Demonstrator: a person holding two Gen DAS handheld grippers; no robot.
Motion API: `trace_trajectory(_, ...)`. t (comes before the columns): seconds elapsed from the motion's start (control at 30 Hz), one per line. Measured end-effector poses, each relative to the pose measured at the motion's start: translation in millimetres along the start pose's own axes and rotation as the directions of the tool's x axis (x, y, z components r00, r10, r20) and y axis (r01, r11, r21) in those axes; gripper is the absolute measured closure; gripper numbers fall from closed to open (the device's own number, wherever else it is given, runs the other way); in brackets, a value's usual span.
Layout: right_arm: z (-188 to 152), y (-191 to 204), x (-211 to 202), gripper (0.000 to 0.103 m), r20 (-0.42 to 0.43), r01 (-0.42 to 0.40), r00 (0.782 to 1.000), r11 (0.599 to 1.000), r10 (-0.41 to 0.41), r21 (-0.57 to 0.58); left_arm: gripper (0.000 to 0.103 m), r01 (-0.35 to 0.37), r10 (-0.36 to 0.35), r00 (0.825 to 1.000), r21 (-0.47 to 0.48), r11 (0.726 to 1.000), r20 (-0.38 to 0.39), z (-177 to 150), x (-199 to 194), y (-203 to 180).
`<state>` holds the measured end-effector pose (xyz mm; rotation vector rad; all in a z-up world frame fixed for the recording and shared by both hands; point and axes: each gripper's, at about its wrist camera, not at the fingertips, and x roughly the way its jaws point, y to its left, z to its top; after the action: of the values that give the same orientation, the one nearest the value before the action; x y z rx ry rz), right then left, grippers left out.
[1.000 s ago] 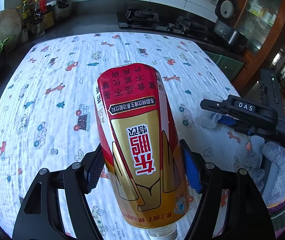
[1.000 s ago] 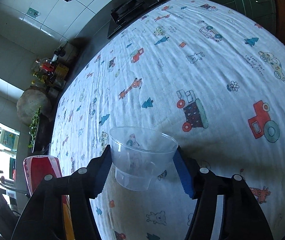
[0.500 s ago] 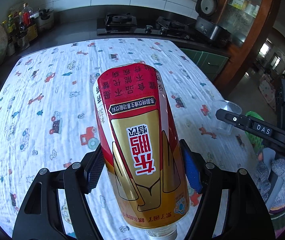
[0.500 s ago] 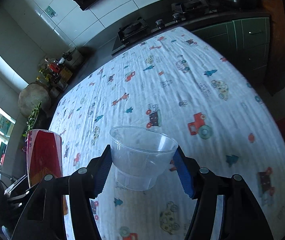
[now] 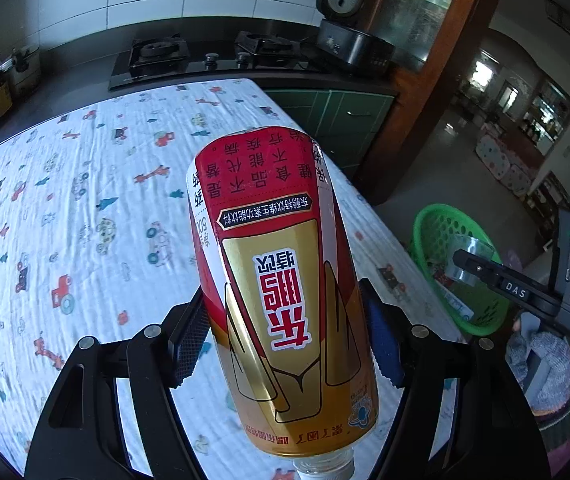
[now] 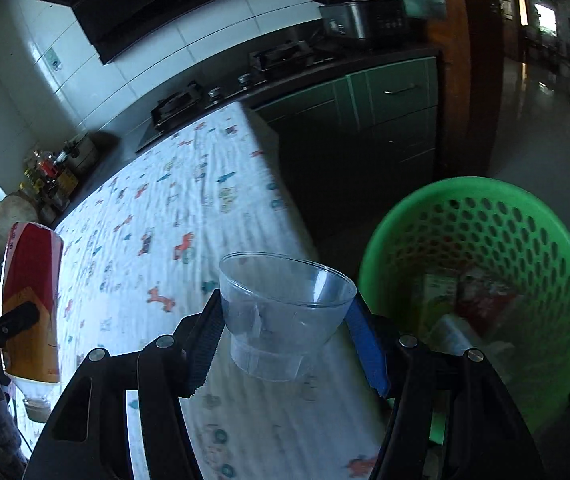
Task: Collect trash
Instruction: 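Carry the cup to the basket with right gripper while left carries the bottle, then drop the clear plastic cup into the green basket with the right gripper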
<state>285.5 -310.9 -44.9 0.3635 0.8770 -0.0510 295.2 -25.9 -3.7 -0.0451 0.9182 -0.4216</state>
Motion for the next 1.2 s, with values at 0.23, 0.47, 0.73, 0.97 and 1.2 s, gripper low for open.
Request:
trace_trajectory(0.23, -8, -84, -17, 0.044, 0.007, 0.136, 0.991, 0.989, -0.137, 0.064, 0.034, 0.047, -0.046, 0.999, 0.055, 0.997, -0.019, 6, 17, -52)
trace_trajectory(0.47, -15, -138, -20, 0.043, -0.003, 0.213, 0.977, 0.971, -0.214, 0.106, 0.034, 0.094, -0.089, 0.995, 0.11, 0.989, -0.047, 16, 37, -98)
trace_trajectory(0.73, -21, -167, -18, 0.043, -0.012, 0.235, 0.972, 0.964, -0.236, 0.127, 0.034, 0.132, -0.122, 0.99, 0.166, 0.977, -0.071, 28, 58, -142)
trace_trajectory(0.97, -22, -177, -20, 0.038, -0.011, 0.231, 0.973, 0.962, -0.232, 0.148, 0.034, 0.158, -0.142, 0.986, 0.207, 0.965, -0.088, 35, 73, -171)
trace_trajectory(1.2, -24, -183, -29, 0.035, 0.004, 0.222, 0.974, 0.963, -0.225, 0.155, 0.034, 0.183, -0.161, 0.981, 0.239, 0.954, -0.106, 41, 88, -195)
